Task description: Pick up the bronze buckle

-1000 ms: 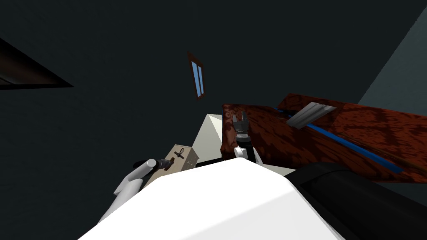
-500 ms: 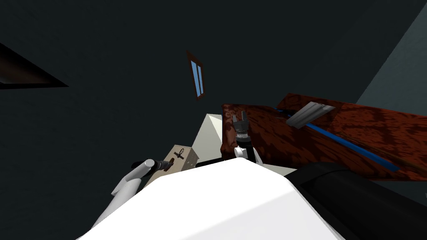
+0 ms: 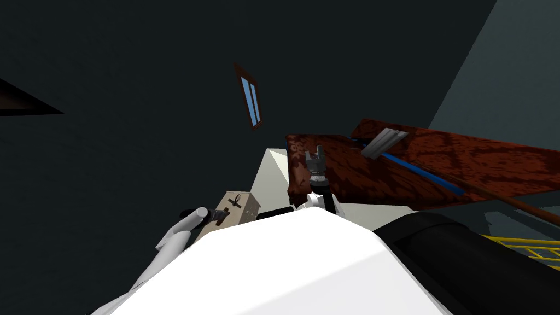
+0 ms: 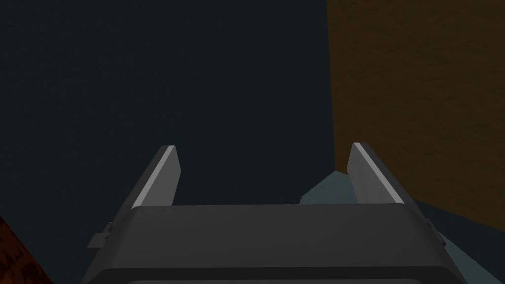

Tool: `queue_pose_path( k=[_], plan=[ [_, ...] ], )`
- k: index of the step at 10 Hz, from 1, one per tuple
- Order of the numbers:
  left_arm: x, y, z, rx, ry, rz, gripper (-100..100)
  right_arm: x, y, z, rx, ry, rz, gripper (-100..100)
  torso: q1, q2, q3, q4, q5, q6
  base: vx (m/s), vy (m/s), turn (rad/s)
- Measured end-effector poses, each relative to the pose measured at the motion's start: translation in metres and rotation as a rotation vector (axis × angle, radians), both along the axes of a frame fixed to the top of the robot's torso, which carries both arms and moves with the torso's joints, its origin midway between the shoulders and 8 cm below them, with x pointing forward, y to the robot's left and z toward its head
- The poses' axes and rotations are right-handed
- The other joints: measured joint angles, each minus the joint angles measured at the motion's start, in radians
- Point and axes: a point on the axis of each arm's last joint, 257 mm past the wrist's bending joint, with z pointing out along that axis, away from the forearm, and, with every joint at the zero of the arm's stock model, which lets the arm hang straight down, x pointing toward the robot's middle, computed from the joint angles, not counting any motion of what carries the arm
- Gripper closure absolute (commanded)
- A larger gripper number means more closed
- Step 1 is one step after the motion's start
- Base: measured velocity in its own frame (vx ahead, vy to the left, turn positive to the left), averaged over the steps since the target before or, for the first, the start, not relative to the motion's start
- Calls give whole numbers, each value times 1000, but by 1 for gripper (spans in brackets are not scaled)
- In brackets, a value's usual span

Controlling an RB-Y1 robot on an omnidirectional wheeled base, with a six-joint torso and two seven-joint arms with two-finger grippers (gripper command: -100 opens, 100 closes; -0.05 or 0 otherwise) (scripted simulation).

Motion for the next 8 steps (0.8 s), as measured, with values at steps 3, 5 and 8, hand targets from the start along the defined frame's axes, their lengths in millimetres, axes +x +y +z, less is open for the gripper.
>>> queue_pose_path(
  k=[3, 5, 8],
  plan=[
    [6, -5, -7, 0, 0, 55, -100, 0, 0, 0, 0, 0, 0, 0, 0, -1, -1, 0, 0, 0, -91, 63, -147],
    [9, -6, -10, 0, -1, 81, -100, 0, 0, 0, 0, 0, 0, 0, -2, -5, -2, -1, -1, 0, -58, 40, -157],
    [12, -8, -12, 0, -3, 101, 100, 0, 0, 0, 0, 0, 0, 0, -3, -7, -4, -1, -1, -1, -13, 11, -11]
  ],
)
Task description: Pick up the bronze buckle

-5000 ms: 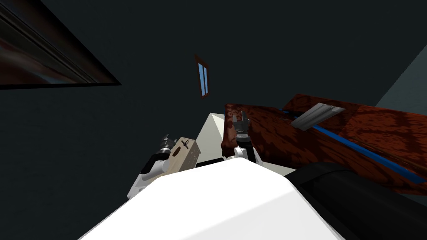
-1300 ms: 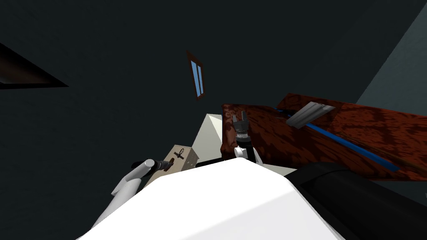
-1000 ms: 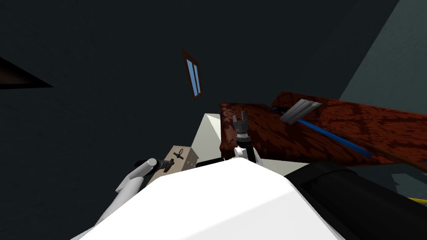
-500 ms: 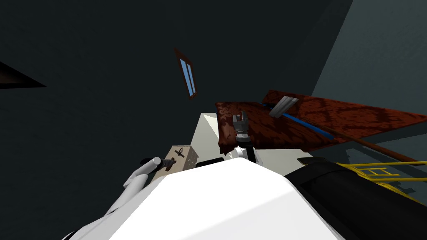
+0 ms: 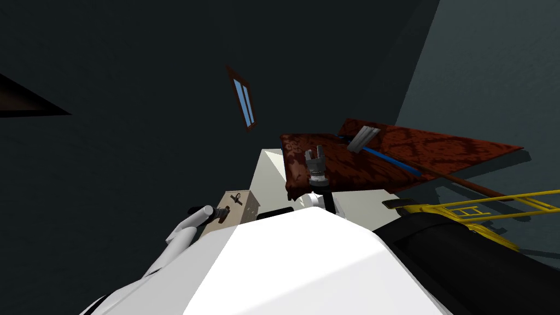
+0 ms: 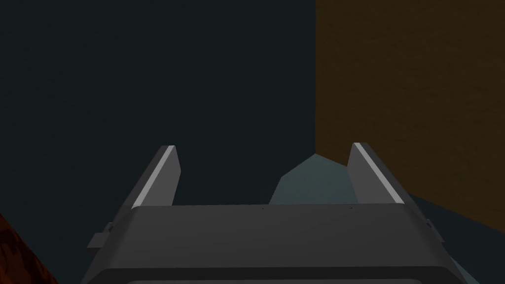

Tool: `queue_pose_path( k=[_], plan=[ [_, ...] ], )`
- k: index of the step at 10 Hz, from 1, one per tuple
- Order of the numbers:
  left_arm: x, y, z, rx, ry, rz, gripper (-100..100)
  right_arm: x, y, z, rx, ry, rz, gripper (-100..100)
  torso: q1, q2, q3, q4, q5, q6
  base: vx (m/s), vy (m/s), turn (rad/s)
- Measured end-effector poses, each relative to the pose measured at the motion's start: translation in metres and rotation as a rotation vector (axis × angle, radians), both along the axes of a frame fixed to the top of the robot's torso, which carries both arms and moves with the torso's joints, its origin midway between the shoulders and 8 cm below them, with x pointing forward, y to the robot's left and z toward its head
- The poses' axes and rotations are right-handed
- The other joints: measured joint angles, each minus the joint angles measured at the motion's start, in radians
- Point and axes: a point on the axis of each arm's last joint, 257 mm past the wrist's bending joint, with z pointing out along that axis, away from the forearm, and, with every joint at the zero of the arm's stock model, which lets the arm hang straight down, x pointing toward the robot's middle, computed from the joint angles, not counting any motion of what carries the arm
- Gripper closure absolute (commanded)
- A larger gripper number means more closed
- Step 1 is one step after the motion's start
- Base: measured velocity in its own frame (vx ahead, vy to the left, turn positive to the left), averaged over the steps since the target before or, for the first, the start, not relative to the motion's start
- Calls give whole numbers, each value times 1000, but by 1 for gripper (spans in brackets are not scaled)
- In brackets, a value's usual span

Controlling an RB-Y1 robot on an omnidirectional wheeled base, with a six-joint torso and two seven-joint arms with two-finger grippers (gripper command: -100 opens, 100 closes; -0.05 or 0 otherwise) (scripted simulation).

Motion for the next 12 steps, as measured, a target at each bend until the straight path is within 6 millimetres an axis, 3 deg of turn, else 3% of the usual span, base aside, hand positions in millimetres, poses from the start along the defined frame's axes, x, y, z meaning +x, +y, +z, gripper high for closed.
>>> queue_pose_path(
  k=[3, 4, 5, 12],
  plan=[
    [0, -1, 0, -2, 0, 1, 100, 0, 0, 0, 0, 0, 0, 0, 0, -2, -1, -1, 0, 0, 0, 0, 0],
    [0, -1, 0, -2, 0, 1, 0, 0, 0, 0, 0, 0, 0, 0, 0, -2, -1, -1, 0, 0, 0, 0, 0],
    [0, -1, 0, -2, 0, 1, 100, 0, 0, 0, 0, 0, 0, 0, 0, -2, -1, -1, 0, 0, 63, -43, 232],
    [-14, 10, 12, -2, 5, -93, 100, 0, 0, 0, 0, 0, 0, 0, -4, -8, -4, -1, -1, 2, 82, -59, 148]
  ],
)
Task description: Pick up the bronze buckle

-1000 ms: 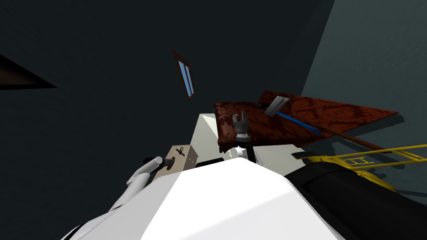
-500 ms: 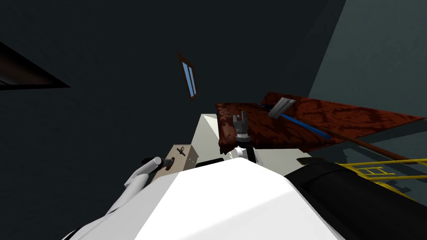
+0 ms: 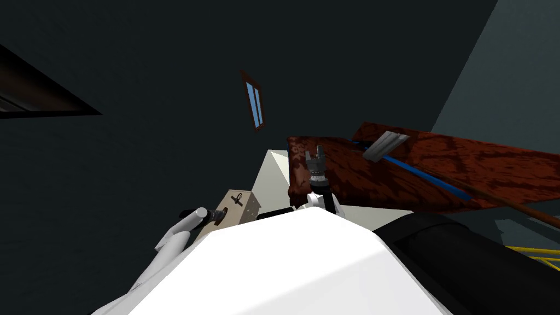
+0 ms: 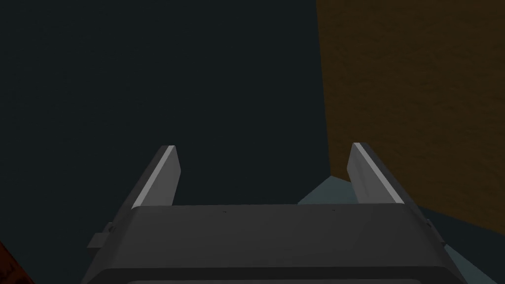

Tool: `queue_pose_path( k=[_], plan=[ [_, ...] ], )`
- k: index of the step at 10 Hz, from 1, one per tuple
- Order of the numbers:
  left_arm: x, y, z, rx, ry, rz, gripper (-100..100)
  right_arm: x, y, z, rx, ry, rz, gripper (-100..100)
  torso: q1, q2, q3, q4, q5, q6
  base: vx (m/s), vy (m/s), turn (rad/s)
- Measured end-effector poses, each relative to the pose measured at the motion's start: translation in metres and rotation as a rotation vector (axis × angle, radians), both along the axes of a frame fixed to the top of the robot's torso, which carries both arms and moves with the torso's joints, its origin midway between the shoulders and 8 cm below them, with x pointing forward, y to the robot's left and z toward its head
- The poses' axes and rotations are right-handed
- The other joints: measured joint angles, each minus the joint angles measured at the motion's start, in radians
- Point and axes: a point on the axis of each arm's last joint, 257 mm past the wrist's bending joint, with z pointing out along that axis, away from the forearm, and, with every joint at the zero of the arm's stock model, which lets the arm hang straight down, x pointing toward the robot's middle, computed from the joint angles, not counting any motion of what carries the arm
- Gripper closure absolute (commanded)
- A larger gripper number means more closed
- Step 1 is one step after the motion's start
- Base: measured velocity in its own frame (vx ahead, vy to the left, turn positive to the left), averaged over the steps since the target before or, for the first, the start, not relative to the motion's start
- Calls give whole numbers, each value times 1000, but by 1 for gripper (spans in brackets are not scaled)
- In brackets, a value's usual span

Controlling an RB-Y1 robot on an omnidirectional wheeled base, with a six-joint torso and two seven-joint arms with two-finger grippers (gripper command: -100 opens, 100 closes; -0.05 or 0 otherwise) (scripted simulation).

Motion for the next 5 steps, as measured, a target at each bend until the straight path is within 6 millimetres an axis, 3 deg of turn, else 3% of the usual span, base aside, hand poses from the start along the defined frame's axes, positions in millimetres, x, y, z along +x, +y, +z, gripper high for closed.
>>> queue_pose_path(
  k=[3, 4, 5],
  plan=[
    [-2, 4, 7, 1, -6, -50, 100, 0, 0, 0, 0, 0, 0, 0, 0, 0, 0, -1, 0, -2, 90, -68, 197],
    [-5, 5, 10, 2, -7, -69, 100, 0, 0, 0, 0, 0, 0, 0, 0, 1, 0, -1, 0, -2, 31, -35, 45],
    [-6, 6, 10, 2, -5, -74, 0, 0, 0, 0, 0, 0, 0, 0, 2, 3, 1, 0, 0, 0, 6, -7, -6]
  ],
)
